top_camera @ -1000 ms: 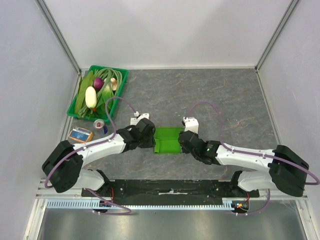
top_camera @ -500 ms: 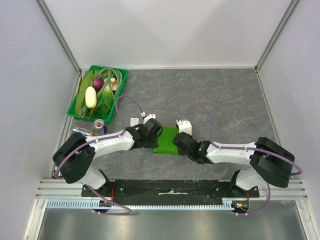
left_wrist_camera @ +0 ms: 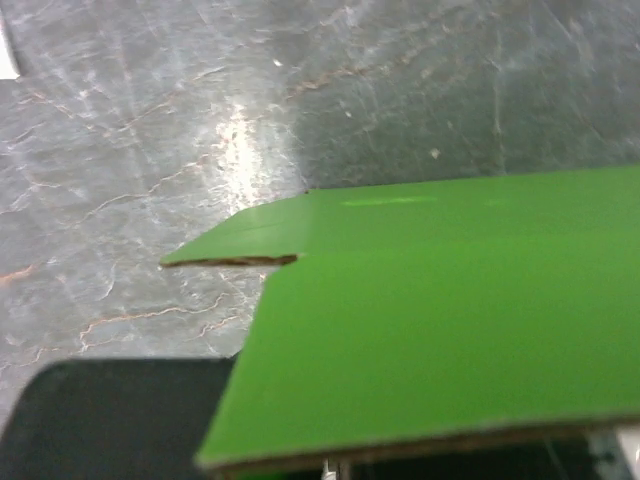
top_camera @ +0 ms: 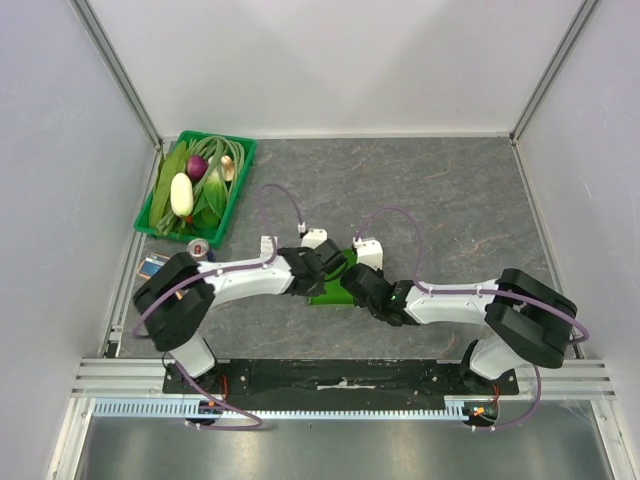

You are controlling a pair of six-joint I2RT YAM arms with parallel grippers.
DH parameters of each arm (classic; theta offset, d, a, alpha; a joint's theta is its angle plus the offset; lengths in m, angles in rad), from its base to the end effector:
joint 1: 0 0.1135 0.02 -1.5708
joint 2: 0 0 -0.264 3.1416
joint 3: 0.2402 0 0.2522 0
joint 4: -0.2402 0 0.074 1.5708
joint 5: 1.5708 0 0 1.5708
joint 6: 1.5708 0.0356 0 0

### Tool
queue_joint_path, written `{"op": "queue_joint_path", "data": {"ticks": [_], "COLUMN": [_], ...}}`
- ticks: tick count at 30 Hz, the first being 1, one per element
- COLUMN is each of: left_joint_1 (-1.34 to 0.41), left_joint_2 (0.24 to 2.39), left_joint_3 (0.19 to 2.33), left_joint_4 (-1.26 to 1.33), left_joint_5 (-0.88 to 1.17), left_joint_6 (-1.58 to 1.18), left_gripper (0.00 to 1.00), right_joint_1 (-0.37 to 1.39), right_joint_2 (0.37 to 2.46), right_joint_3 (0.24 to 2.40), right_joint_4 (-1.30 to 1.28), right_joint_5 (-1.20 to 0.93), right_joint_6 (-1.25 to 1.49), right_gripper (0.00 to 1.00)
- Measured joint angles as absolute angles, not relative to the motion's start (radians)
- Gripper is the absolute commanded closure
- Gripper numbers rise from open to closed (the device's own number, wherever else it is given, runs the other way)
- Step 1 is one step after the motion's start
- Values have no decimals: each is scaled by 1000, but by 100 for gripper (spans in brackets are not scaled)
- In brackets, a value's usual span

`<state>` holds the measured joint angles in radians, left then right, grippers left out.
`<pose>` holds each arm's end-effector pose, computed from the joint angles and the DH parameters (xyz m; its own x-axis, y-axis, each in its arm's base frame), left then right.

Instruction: Fold the paper box

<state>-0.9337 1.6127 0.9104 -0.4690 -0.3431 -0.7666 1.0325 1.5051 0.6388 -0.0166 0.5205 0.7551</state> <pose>0.1873 -0.2329 0.1658 -0.8658 0.0718 -0.4951 0.1090 0.9929 -0.0466 0.1555 0.2259 0.1481 -0.6880 0.0076 -0.7257 -0.1531 0.9759 0.1554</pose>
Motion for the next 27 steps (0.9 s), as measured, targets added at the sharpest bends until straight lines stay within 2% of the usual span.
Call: {"op": "queue_joint_path", "data": {"ticks": [6,14,15,18,22,24,27], "left_joint_1": [-1011,-1031,-1033,-1040,-1040,-1040,-1034], "left_joint_2": [1813,1822,1813,1768,1671,1632,1577], "left_joint_3": [1121,1128,1117,1048,949,927,914], "left_joint_4": [-687,-693,-678,-615,-569,-555,-541], "left_joint_5": [-547,-586,-587,-579,-547,-519,-485], "left_joint_6": [-872,-888,-883,-865,-844,-839,-832], "left_gripper": [98,96,82,60,48,43,36], "right_joint_1": [1067,1081,1084,1092,1100,1104,1115], "right_joint_2": [1506,1484,1484,1480,1478,1475,1469], "right_joint_3": [626,591,591,591,591,591,591], "right_joint_4": [-22,14,14,11,8,9,11], "right_joint_5": [606,637,640,648,645,635,620], "right_joint_6": [883,931,931,925,912,906,893], "right_gripper": [100,100,100,100,100,94,81]}}
